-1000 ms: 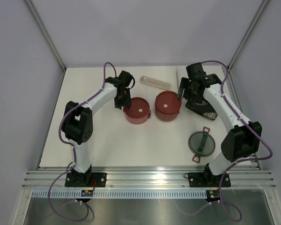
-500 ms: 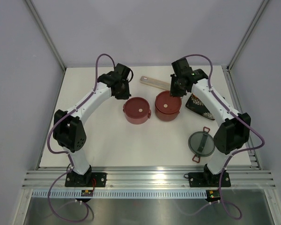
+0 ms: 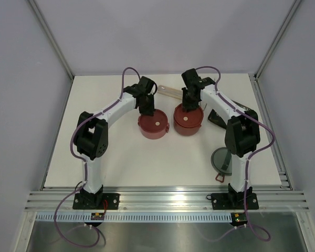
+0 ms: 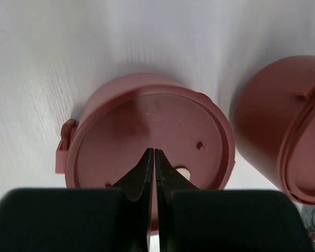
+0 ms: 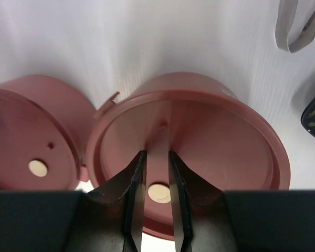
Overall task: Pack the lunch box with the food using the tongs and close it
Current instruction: Close the box lid on the packing box.
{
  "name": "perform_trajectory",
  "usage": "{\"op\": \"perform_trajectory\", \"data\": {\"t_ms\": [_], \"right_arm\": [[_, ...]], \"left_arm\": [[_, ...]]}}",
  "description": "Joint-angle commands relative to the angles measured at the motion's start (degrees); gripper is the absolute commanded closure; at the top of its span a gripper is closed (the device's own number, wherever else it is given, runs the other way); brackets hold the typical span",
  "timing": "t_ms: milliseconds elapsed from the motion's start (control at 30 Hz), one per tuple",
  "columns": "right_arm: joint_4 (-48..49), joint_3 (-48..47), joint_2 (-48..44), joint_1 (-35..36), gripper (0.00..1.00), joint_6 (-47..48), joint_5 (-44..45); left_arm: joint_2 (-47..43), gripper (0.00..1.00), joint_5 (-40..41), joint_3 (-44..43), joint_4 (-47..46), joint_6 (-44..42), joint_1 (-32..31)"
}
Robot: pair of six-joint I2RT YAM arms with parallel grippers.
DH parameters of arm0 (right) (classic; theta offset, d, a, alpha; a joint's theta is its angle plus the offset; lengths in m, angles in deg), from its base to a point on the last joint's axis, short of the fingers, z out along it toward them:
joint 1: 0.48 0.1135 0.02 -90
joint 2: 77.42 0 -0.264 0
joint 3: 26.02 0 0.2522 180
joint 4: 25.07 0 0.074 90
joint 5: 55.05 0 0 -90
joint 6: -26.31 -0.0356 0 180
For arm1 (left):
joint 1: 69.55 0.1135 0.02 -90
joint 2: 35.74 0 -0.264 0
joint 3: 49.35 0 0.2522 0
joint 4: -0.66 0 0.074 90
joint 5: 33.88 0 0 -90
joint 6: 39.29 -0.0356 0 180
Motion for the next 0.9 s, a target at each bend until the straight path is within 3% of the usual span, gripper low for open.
{"op": "perform_trajectory", "data": {"t_ms": [0,167,433,667,867], "right_arm": [[0.7,1.8,0.9,0.0,0.69,0.6,-2.4],[0.2,3.1,-4.1,0.1,0.67,0.6,-2.5],[-2.0,-3.8,-7.1,0.2,0.65,1.8,1.4],[-3.9,-13.5,1.0,-0.1,0.5,1.2,7.3],[-5.5,-20.3,8.1,-0.1,0.5,0.6,9.4]], "left_arm": [[1.8,0.97,-2.0,1.2,-2.7,-0.4,0.0],[0.2,0.97,-1.8,3.7,-3.8,-0.4,-0.1],[-2.3,0.97,-1.0,3.4,-2.9,-1.4,-0.1],[-4.0,0.97,-1.2,4.4,-3.0,-1.0,-0.2],[-4.5,0.97,-0.7,4.8,-2.4,-1.2,-0.3]]}}
